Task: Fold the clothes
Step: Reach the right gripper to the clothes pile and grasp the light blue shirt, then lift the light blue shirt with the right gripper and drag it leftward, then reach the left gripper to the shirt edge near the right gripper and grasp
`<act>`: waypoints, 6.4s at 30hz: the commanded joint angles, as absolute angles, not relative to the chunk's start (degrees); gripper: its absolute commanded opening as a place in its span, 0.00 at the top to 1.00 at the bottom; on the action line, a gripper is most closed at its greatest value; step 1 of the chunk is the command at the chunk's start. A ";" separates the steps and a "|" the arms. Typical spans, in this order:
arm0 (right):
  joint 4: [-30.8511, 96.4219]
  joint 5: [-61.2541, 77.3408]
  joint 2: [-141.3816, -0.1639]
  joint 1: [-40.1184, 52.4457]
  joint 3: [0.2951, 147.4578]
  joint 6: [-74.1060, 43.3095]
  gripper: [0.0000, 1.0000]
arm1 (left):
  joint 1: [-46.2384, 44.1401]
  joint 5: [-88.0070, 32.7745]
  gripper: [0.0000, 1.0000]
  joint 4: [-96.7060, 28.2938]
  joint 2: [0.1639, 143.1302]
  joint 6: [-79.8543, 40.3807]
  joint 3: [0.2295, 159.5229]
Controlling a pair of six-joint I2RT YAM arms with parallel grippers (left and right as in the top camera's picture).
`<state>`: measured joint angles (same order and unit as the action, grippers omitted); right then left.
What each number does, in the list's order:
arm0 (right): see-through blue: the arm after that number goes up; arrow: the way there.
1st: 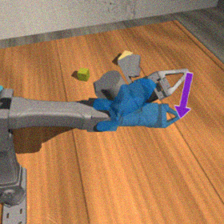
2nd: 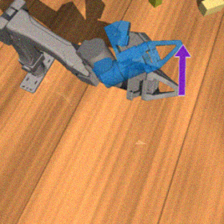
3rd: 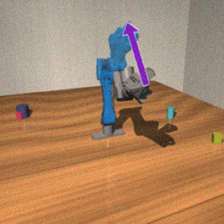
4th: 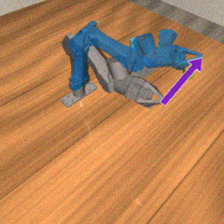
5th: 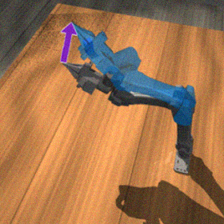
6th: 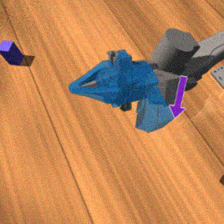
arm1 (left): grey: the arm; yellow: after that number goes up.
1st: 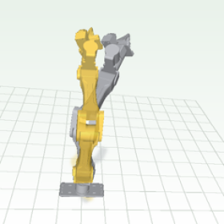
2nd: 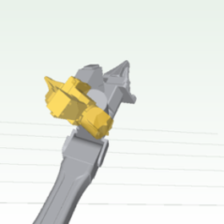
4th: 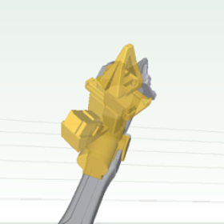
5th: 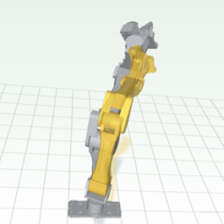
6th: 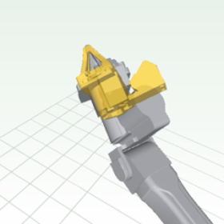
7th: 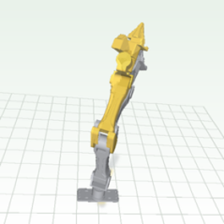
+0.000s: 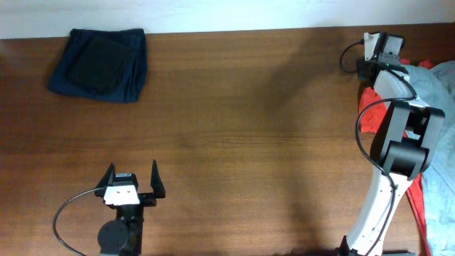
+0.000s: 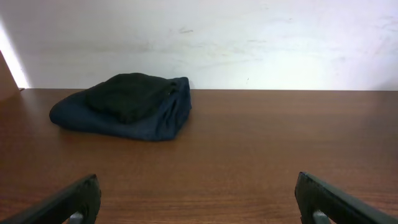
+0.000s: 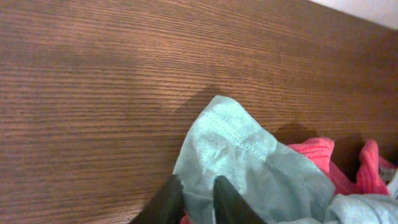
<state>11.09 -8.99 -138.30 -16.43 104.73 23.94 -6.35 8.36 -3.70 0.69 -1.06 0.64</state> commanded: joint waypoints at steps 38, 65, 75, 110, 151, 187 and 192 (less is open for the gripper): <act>29.28 -13.74 -105.06 -12.40 106.10 18.81 0.96 | -6.13 7.94 0.01 -3.95 0.34 -0.16 0.54; 40.12 -11.07 -101.19 32.53 106.08 7.81 0.96 | -6.13 7.94 0.01 -3.95 0.34 -0.16 0.54; 37.41 3.27 -107.39 34.22 106.08 5.21 0.96 | -6.13 7.94 0.01 -3.95 0.34 -0.16 0.54; 37.45 4.34 -108.44 34.06 106.08 5.26 0.96 | -6.24 -4.78 0.01 -2.50 4.03 -8.34 8.88; 37.06 4.32 -108.38 34.00 106.08 5.26 0.96 | -7.42 -57.23 0.23 17.93 105.23 -10.85 52.38; 35.97 4.32 -107.59 34.00 106.08 5.26 0.96 | -11.64 -48.86 0.35 33.10 109.08 -17.41 52.38; 35.99 4.32 -107.59 34.00 106.08 5.26 0.96 | -11.64 -50.59 0.48 34.41 109.08 -19.97 52.38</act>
<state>36.58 3.38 -108.33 33.85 104.79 5.96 -11.62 -48.16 34.15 108.71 -17.28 51.59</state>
